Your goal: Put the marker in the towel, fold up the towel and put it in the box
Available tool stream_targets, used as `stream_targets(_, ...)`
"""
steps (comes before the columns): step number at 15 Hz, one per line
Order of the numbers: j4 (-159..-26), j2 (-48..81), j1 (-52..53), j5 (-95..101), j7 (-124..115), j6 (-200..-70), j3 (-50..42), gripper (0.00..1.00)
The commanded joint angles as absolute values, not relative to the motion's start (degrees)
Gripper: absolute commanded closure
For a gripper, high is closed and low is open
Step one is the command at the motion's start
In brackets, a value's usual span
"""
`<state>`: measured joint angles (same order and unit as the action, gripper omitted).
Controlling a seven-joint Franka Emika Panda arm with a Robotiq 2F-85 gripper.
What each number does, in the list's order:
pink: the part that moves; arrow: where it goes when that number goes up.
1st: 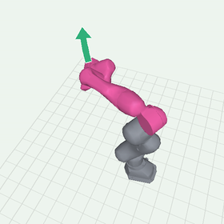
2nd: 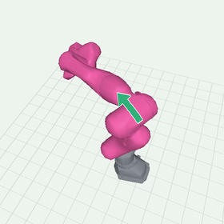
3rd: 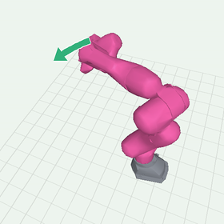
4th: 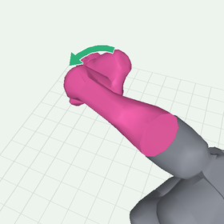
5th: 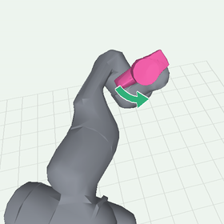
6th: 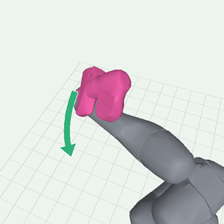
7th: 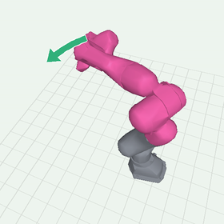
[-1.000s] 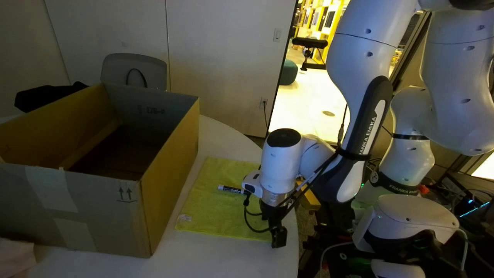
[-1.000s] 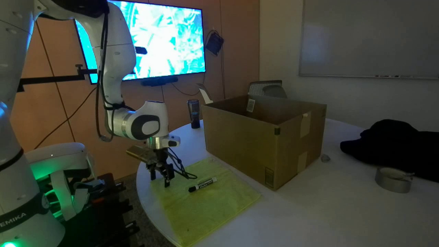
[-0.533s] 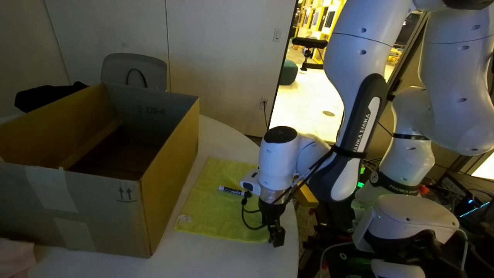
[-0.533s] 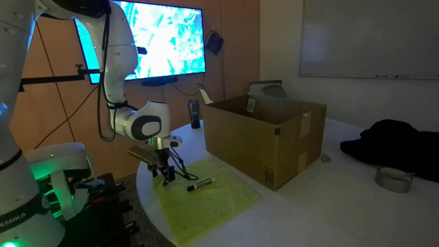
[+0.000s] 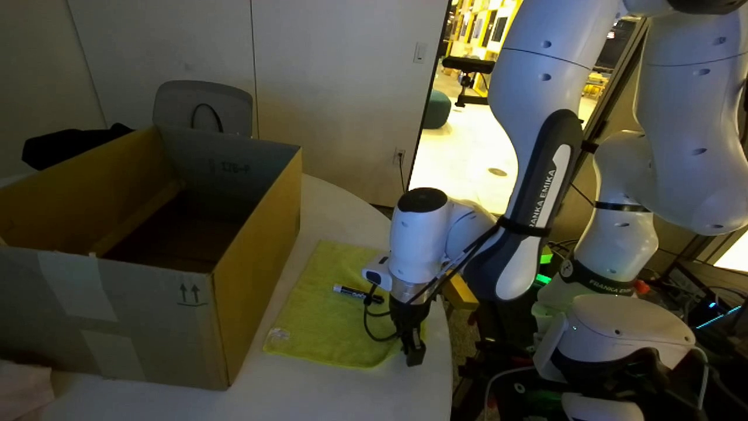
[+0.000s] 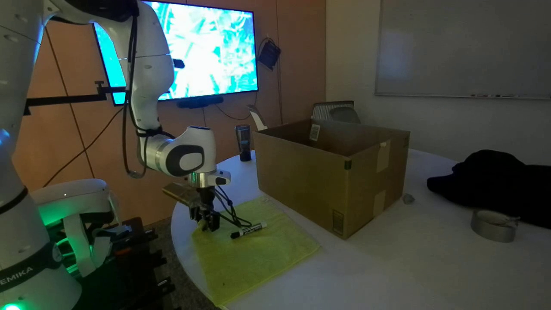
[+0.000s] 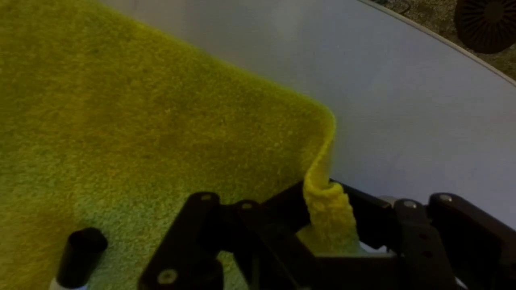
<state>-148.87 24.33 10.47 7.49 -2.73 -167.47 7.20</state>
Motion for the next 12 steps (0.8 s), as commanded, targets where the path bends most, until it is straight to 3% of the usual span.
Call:
stream_targets(1, -149.9, 22.3, 11.4, 7.4, -2.9, -168.9, 4.8, 1.00)
stream_targets(12, -155.1, 15.2, 12.0, 7.0, -8.9, -176.0, -7.2, 0.97)
